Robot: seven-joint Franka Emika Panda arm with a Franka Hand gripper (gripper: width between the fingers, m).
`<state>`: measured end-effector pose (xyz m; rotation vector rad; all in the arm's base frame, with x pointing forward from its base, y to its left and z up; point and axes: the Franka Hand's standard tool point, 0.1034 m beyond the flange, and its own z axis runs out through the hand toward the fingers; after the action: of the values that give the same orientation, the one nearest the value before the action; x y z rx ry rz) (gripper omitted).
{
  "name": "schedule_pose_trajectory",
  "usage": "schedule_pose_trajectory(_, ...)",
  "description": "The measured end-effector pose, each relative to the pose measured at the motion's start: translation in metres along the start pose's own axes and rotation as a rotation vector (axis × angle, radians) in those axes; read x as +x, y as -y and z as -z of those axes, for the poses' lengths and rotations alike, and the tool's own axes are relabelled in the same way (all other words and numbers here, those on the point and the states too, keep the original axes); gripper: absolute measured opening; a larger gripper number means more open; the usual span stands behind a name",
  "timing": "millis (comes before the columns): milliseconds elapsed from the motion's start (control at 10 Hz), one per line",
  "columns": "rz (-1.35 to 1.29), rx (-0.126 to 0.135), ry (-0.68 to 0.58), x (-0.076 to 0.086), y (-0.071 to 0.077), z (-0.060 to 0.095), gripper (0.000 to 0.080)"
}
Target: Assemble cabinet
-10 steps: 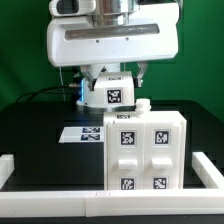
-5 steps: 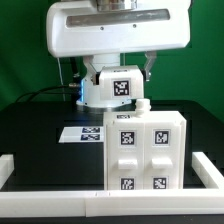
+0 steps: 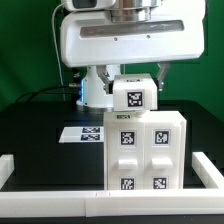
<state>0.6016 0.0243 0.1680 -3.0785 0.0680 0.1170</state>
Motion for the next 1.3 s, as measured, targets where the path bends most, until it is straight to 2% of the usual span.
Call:
schedule_pose_trajectory(600,-0.019,0.0,0.003,-0.004,0.009,-0.005,0.056)
schedule_pose_trajectory(1300,-0.022,-0.003,0.012,-0.005,0.006,-0.014,0.056)
